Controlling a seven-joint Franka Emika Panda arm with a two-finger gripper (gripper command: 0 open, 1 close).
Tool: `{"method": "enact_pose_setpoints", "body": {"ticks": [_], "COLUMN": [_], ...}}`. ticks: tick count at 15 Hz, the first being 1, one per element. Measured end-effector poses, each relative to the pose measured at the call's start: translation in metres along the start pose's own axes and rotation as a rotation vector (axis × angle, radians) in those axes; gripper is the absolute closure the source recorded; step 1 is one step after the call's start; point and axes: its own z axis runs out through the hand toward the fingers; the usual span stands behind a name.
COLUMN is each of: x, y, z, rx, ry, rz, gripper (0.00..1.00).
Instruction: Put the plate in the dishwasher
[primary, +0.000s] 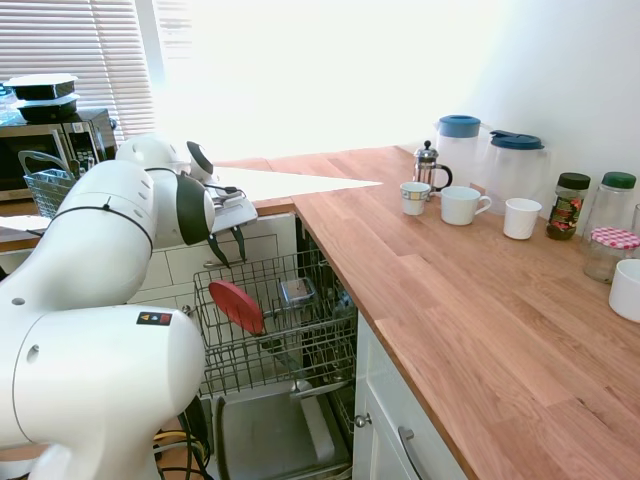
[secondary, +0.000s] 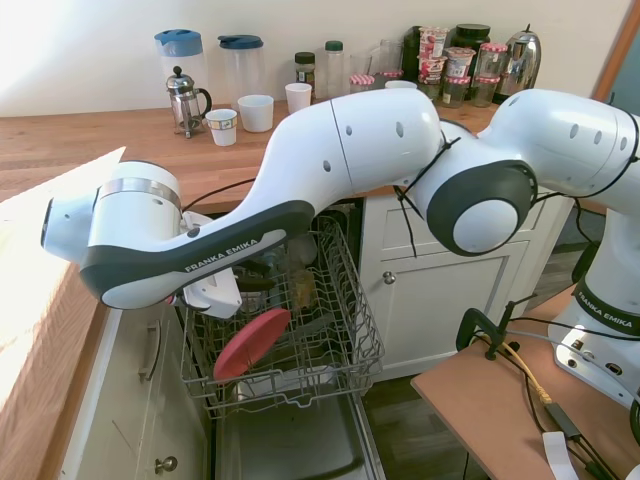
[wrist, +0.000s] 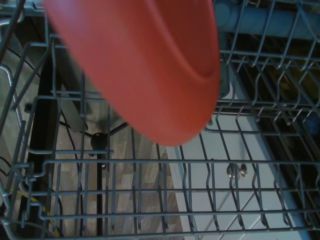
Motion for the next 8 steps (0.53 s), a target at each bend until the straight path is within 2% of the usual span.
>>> {"method": "enact_pose_setpoints", "body": {"ticks": [2,4,8], "x": [-0.003,-0.004,-0.003], "y": [0.021,0.051,0.131], "z": [-0.014,-0.026,-0.044], "rx": [0.043,0.111,0.248], "ry": [0.002,-0.001,-0.014], "rz": [0.01,0.027,0.09], "gripper": [0.0,0.0,0.0]}}
